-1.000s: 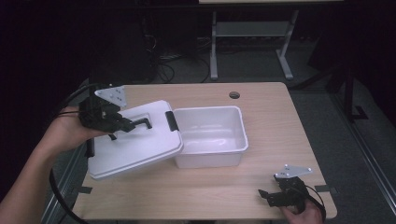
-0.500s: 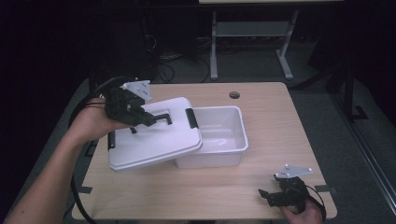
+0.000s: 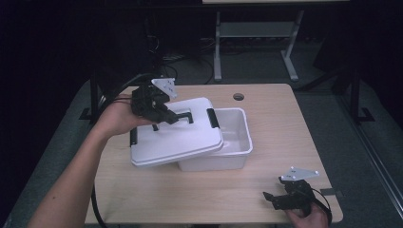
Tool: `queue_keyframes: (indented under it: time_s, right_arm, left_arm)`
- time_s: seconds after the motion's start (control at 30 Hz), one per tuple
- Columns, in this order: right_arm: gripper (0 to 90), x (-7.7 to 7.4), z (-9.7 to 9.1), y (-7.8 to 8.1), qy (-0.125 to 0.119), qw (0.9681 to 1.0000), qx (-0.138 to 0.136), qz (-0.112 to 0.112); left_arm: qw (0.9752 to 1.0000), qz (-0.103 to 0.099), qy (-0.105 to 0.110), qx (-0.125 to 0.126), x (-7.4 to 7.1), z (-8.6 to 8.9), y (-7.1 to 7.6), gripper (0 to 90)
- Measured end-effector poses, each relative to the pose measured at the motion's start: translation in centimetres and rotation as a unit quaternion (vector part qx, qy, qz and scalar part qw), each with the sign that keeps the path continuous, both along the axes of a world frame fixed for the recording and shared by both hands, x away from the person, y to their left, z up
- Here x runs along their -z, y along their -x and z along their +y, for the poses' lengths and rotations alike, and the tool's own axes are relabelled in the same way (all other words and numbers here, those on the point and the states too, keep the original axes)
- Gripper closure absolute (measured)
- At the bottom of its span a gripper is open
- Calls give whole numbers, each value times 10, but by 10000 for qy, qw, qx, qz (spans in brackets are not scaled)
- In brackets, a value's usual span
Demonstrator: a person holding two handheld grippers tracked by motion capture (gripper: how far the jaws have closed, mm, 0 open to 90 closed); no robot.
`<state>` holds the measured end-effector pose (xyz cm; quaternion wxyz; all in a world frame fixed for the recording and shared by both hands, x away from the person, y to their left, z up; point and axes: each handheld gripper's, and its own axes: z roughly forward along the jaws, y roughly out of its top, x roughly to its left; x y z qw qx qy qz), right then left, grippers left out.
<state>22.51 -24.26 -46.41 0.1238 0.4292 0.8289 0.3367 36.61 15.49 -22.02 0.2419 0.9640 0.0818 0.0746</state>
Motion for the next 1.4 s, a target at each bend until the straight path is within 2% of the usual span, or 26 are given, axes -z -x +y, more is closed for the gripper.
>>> queue_keyframes:
  time_s: [0.57,0.87,1.0,1.4]
  right_arm:
    - [169,0,-2,0,-48,10000,30,-7]
    - [169,0,-1,-1,-40,10000,-11,1]
    - [169,0,-2,-1,-32,10000,-5,-2]
    - [169,-1,-2,0,-73,10000,-21,-23]
  left_arm:
    - [9998,89,83,169,17,-37,-22,840]
    - [9994,162,43,287,23,-55,-34,840]
    - [9992,135,85,358,26,-64,-37,840]
    - [9986,236,36,474,39,-82,-47,840]
